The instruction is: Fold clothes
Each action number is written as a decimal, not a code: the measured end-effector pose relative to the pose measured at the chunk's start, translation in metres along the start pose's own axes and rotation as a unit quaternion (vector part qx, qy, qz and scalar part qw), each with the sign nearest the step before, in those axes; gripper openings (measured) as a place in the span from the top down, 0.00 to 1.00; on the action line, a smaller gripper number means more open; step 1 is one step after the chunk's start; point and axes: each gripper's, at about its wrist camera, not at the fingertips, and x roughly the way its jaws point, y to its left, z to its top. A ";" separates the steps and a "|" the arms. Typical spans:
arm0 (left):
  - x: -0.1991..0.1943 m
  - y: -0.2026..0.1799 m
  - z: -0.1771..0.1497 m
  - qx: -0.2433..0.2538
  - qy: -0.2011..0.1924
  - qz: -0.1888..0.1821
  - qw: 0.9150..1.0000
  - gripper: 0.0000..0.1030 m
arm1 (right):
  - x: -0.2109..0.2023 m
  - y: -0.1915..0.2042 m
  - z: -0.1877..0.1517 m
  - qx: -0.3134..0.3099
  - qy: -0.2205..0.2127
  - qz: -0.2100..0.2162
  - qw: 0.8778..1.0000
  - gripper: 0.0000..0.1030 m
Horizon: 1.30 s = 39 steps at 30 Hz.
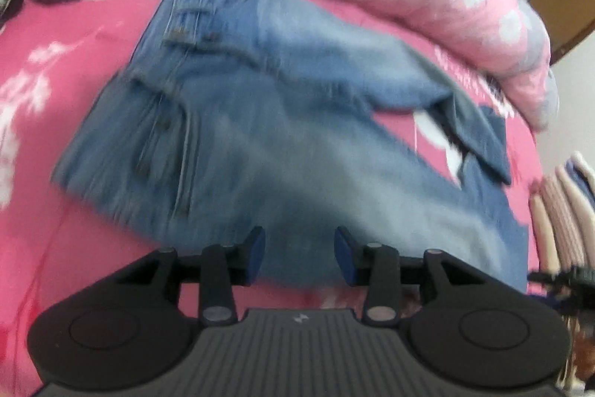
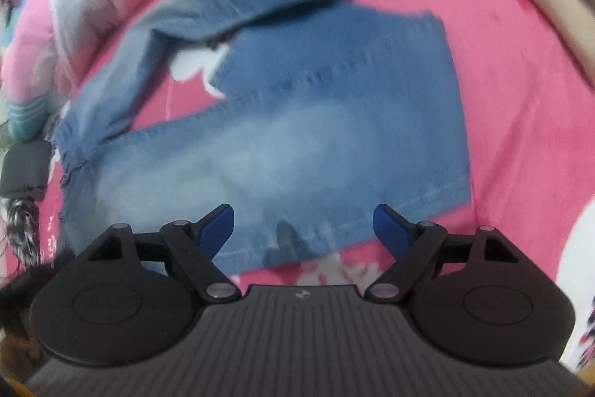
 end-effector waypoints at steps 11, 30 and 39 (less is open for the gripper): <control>-0.018 0.057 0.001 -0.085 -0.035 0.060 0.994 0.57 | -0.050 -0.030 -0.004 0.056 -0.052 -0.047 0.996 0.23; -0.001 0.136 0.024 -0.279 -0.059 0.076 0.955 0.81 | -0.314 -0.069 -0.041 0.126 -0.216 -0.414 0.875 0.26; -0.011 0.135 0.043 -0.255 -0.040 0.095 0.962 0.88 | -0.348 -0.082 -0.060 0.180 -0.278 -0.527 0.783 0.26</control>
